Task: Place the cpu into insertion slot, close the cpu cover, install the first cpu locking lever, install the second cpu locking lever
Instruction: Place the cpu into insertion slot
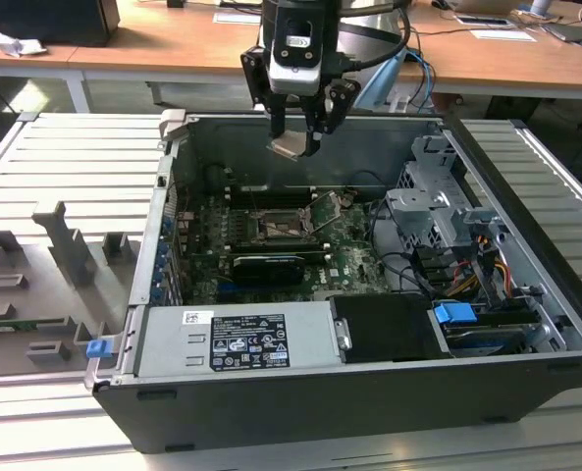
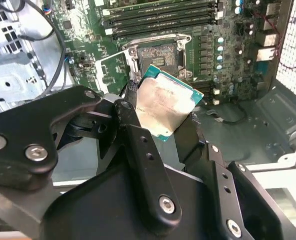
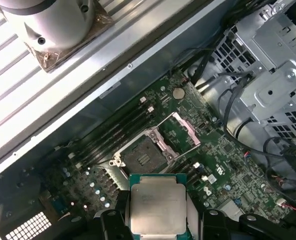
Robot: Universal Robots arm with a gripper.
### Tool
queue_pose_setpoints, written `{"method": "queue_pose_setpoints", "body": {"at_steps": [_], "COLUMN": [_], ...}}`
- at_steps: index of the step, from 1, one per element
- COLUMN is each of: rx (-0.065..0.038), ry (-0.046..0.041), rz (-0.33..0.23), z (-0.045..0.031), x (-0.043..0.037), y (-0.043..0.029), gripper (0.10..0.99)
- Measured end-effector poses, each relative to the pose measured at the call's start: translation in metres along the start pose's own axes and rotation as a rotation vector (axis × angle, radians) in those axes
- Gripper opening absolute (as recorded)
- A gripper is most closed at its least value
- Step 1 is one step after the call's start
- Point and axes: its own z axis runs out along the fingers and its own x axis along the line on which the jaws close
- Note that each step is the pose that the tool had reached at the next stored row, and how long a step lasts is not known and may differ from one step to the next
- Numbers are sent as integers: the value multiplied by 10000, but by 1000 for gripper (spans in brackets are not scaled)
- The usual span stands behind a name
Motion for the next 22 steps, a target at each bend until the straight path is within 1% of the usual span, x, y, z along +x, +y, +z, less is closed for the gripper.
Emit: {"method": "queue_pose_setpoints", "body": {"at_steps": [3,5,10,13,18,22], "rx": [-17,-23,-30,-29,-28,-31], "ry": [-75,-102,-132,-139,-150,-187], "rz": [839,1140,1482,1543,1697,2102], "z": [16,21,48,87,110,136], "x": [0,-1,-1,-2,-2,-2], "y": [-2,-2,-4,-8,-10,-12], "gripper": [537,537,537,537,537,537]}}
